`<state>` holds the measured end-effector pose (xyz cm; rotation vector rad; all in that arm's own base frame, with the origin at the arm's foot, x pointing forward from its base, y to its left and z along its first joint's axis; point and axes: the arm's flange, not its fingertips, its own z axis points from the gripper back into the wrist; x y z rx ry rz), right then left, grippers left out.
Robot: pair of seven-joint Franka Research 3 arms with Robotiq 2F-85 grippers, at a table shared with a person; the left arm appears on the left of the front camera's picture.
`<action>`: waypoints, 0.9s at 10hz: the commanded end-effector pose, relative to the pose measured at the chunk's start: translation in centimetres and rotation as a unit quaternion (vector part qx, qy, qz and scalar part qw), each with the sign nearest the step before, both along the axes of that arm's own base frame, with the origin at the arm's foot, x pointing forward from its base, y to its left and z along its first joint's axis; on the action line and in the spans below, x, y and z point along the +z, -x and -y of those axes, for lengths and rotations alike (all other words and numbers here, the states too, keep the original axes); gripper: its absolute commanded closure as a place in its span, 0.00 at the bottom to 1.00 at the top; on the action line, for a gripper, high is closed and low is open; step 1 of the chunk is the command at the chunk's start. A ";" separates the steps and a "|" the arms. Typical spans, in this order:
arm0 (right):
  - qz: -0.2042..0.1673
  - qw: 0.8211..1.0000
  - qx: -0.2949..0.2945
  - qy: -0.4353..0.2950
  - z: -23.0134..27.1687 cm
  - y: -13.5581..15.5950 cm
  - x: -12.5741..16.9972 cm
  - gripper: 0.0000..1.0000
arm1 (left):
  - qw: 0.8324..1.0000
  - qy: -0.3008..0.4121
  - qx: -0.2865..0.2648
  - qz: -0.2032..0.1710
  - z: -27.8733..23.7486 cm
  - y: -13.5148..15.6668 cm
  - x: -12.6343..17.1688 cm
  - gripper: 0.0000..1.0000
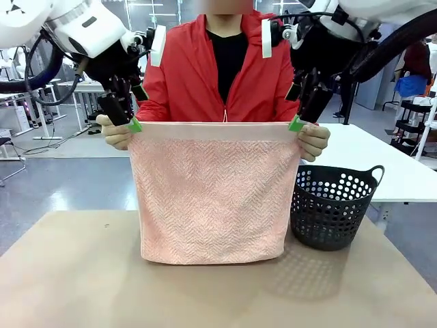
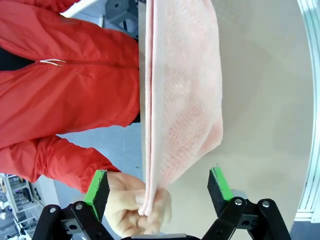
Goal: Fold the towel.
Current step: Release the end of the 100 cm Hotel Towel you were holding and grab the top end of the folded side.
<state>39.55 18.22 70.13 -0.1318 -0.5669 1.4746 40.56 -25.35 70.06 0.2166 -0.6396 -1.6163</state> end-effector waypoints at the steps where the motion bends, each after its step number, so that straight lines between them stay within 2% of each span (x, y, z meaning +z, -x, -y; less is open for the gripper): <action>1: -0.035 0.999 0.015 -0.005 -0.5 -2.7 0.1 0.00 | 1.000 -0.023 -0.004 -0.012 1.0 -2.0 0.7 0.00; 2: -0.051 0.999 0.017 -0.003 -0.8 -3.6 -0.3 0.00 | 0.999 -0.034 0.000 -0.022 1.4 -2.9 0.3 0.00; 5: -0.081 0.997 0.003 0.005 -1.3 -6.0 -2.3 0.00 | 0.996 -0.031 0.002 -0.085 2.0 -5.9 -2.2 0.00; 8: -0.114 0.993 -0.002 0.001 -1.2 -7.5 -4.6 0.00 | 0.992 -0.038 0.018 -0.115 2.0 -6.9 -4.3 0.00; 9: -0.123 0.992 -0.005 0.004 -1.2 -7.7 -5.2 0.00 | 0.992 -0.036 0.019 -0.118 1.9 -6.9 -4.5 0.16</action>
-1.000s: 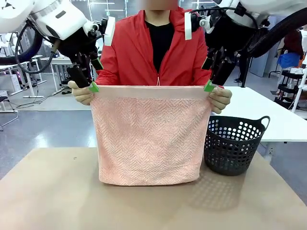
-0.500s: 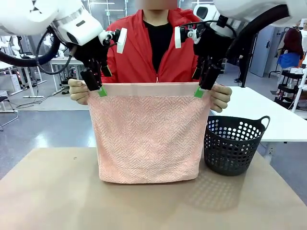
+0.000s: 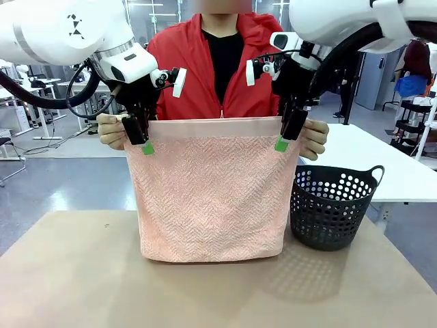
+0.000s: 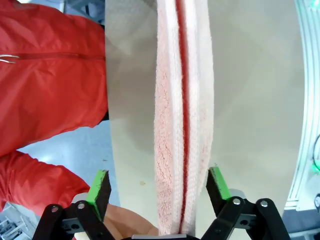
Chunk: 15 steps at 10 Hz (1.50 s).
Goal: Fold the towel.
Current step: Release the end of the 100 cm Hotel Towel you were holding and grab the top end of the folded side.
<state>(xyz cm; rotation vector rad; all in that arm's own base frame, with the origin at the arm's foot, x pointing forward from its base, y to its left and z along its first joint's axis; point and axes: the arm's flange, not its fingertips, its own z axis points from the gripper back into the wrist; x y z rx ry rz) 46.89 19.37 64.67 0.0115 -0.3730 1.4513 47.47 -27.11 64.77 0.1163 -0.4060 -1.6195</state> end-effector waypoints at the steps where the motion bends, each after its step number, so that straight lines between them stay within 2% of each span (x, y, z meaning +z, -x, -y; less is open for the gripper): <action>1: -0.011 1.000 0.004 -0.002 -0.1 -0.3 0.0 0.58 | 1.000 0.003 0.008 -0.013 0.0 0.2 0.7 0.60; 2: -0.009 1.000 0.001 -0.002 0.0 -0.3 0.0 0.60 | 1.000 0.001 0.005 -0.013 0.0 0.2 0.4 0.76; 3: -0.007 1.000 0.001 -0.001 -0.1 -0.1 -0.1 1.00 | 1.000 0.001 0.005 -0.014 0.0 0.3 0.3 1.00; 5: -0.003 1.000 0.002 -0.003 -0.1 0.2 0.0 1.00 | 1.000 -0.001 0.003 -0.017 0.0 0.4 -0.1 1.00; 6: -0.002 1.000 0.002 -0.003 -0.1 0.3 0.0 0.89 | 1.000 0.001 0.002 -0.017 0.0 0.5 -0.1 0.98; 7: -0.001 1.000 0.001 -0.002 -0.1 0.4 0.0 0.98 | 1.000 0.002 0.003 -0.017 -0.1 0.6 -0.1 1.00; 8: -0.002 1.000 0.002 -0.002 0.0 0.5 0.0 1.00 | 1.000 0.005 0.005 -0.017 -0.2 0.7 0.0 1.00; 12: -0.004 1.000 0.001 0.002 0.2 0.4 -0.2 1.00 | 1.000 0.004 0.010 -0.021 -0.3 0.8 0.1 1.00; 13: -0.010 1.000 -0.008 -0.001 0.4 -0.1 -0.5 1.00 | 0.998 0.025 0.047 -0.024 -0.8 0.6 -0.1 1.00; 14: 0.000 1.000 0.000 0.003 -0.1 0.1 0.1 1.00 | 1.000 -0.001 0.000 -0.008 0.0 0.3 0.1 1.00; 15: 0.000 1.000 0.000 0.003 -0.1 0.1 0.1 1.00 | 1.000 -0.001 0.000 -0.008 0.0 0.3 0.1 1.00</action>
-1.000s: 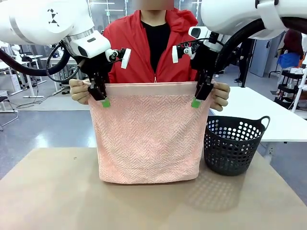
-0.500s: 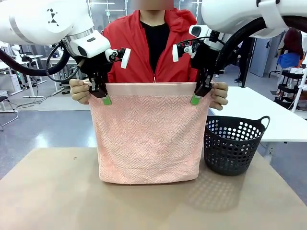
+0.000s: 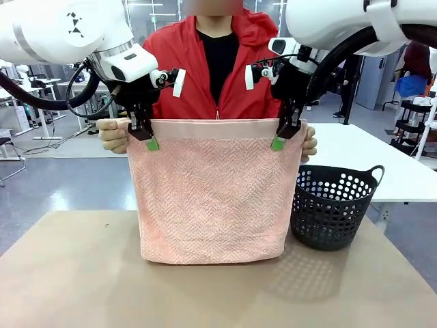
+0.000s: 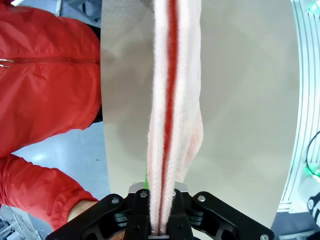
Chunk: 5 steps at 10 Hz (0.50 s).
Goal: Fold the towel.
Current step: Release the end of the 100 cm Hotel Towel you were holding and grab the top end of the folded side, then release the end of the 100 cm Hotel Towel you were holding.
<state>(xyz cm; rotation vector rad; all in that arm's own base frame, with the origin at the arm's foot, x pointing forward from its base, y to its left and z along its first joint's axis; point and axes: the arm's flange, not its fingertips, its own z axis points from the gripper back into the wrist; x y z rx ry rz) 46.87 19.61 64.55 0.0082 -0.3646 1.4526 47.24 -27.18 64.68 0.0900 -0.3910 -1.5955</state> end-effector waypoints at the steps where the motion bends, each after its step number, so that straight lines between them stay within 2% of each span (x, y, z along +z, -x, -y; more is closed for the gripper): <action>1: 0.002 1.000 0.000 -0.001 0.1 0.1 0.2 1.00 | 1.000 -0.007 -0.011 0.006 -0.1 0.0 0.2 1.00; 5: 0.002 1.000 0.000 -0.001 0.1 0.1 0.2 1.00 | 1.000 -0.007 -0.011 0.006 -0.1 0.0 0.2 1.00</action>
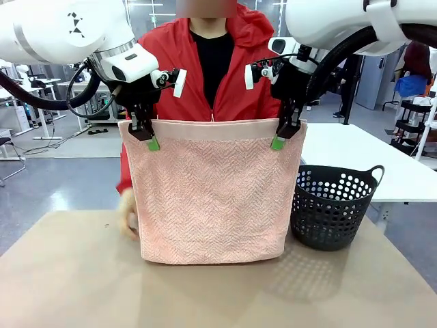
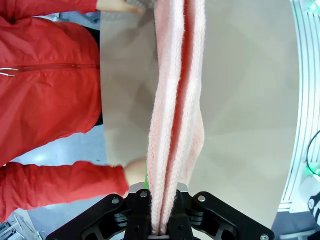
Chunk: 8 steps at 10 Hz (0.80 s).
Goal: Fold the towel.
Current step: Release the end of the 100 cm Hotel Towel you were holding.
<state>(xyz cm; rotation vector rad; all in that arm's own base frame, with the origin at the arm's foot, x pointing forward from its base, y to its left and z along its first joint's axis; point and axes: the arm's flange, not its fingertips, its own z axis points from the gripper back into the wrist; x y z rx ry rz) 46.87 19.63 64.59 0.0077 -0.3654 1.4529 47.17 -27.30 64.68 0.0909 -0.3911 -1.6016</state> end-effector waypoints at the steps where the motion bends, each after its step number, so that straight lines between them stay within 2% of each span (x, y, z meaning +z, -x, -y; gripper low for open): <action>1: 0.002 1.000 0.000 -0.001 0.1 0.1 0.2 1.00 | 1.000 -0.006 -0.008 0.005 -0.2 0.0 0.2 1.00; 8: 0.002 1.000 0.000 -0.001 0.1 0.1 0.2 1.00 | 1.000 -0.006 -0.008 0.005 -0.2 0.0 0.2 1.00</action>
